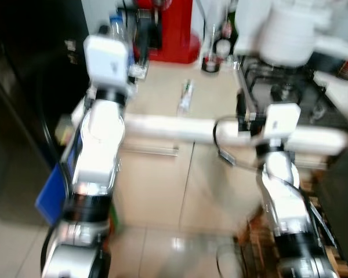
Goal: Restocking fridge
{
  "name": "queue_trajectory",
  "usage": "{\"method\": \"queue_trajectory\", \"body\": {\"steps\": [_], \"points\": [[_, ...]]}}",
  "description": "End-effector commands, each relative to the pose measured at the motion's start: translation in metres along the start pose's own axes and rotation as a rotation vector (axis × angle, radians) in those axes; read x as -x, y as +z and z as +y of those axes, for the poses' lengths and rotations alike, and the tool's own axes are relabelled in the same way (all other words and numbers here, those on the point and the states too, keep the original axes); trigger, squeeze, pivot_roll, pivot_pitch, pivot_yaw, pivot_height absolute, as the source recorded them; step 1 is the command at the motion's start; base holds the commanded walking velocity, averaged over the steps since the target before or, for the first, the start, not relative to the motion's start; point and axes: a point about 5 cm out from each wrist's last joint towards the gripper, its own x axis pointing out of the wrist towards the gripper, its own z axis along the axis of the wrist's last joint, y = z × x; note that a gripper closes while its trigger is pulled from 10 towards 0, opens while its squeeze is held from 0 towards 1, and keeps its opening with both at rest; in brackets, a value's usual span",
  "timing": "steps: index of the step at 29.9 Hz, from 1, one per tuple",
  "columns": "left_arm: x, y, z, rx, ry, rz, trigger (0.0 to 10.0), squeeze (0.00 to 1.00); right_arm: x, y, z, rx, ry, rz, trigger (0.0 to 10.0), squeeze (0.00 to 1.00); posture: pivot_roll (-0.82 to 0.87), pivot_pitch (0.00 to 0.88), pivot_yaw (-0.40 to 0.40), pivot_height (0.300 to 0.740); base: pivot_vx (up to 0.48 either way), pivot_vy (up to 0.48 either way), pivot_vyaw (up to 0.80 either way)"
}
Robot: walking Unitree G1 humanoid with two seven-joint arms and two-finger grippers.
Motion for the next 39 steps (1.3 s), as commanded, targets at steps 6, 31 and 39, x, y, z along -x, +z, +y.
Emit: {"method": "queue_trajectory", "body": {"steps": [6, 31, 39], "points": [[-0.010, 0.010, 0.010, 0.022, 0.039, -0.041, 10.0, 0.00, -0.003, 0.001, 0.004, 0.001, 0.015, -0.015, 10.0, 0.00, 0.00, 0.000, -0.026, 0.740, 0.471, 0.000, 0.00], [-0.080, -0.007, 0.053, 0.174, 0.138, 0.337, 10.0, 0.00, -0.001, 0.000, 0.004, 0.005, 0.030, -0.011, 10.0, 0.00, -0.03, 0.000, -0.025, 0.740, 0.037, 0.000, 0.00], [-0.079, 0.005, 0.052, 0.160, 0.105, 0.378, 10.0, 0.00, 0.002, -0.007, 0.005, -0.006, 0.049, 0.026, 10.0, 0.00, 0.01, 0.000, -0.044, 0.740, 0.000, 0.000, 0.00]]}}
